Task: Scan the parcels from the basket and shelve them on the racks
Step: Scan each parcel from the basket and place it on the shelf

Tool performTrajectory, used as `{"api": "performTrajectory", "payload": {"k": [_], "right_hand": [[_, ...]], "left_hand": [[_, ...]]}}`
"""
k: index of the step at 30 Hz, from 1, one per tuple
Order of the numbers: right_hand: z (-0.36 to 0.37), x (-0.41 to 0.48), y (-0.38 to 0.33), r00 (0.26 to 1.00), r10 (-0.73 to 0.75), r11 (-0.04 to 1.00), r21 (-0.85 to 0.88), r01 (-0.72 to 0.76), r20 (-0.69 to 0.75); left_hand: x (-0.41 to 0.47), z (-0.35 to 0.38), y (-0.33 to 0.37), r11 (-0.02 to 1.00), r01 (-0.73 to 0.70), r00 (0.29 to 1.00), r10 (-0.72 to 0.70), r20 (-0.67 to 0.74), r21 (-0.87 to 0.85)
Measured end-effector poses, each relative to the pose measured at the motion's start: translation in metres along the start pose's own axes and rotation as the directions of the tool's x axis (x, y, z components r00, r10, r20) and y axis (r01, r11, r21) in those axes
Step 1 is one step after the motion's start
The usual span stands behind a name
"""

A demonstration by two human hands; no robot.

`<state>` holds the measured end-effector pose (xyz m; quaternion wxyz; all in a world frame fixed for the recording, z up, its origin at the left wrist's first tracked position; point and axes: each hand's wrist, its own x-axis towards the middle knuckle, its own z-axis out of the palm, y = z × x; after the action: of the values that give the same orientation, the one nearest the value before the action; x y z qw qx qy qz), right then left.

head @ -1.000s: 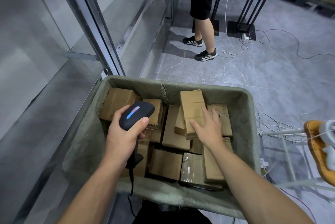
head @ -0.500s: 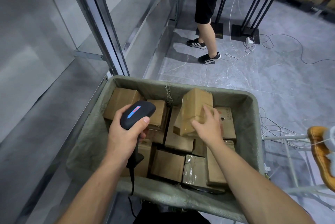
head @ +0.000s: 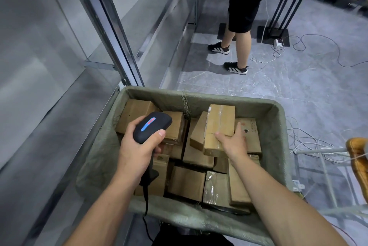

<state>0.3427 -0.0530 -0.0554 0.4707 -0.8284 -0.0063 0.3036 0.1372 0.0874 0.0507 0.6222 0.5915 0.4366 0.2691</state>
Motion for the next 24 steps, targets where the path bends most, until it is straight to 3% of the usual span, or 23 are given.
{"api": "performTrajectory", "payload": {"k": [4,8,12,18,24], "right_hand": [[0.010,-0.001,-0.011,0.988,-0.151,0.939,-0.313,0.143,-0.004],[0.025,0.001,-0.013,0.996,-0.083,0.858,-0.506,0.089,0.034],[0.024,0.003,-0.008,0.997,-0.069,0.828,-0.557,0.069,0.020],[-0.001,0.012,0.009,0.991,-0.095,0.978,-0.174,0.111,0.099],[-0.014,0.017,0.035,0.991,-0.016,0.991,0.137,-0.003,0.134]], "left_hand": [[-0.006,0.003,0.001,1.000,-0.004,0.999,0.004,-0.036,0.006],[-0.012,0.008,0.000,1.000,0.003,0.998,-0.002,-0.066,0.012],[-0.017,0.011,-0.001,1.000,0.004,0.995,-0.005,-0.096,-0.002],[-0.021,0.017,-0.004,1.000,0.023,0.994,-0.024,-0.107,-0.010],[-0.025,0.028,-0.001,1.000,0.023,0.995,-0.023,-0.095,-0.004]]}}
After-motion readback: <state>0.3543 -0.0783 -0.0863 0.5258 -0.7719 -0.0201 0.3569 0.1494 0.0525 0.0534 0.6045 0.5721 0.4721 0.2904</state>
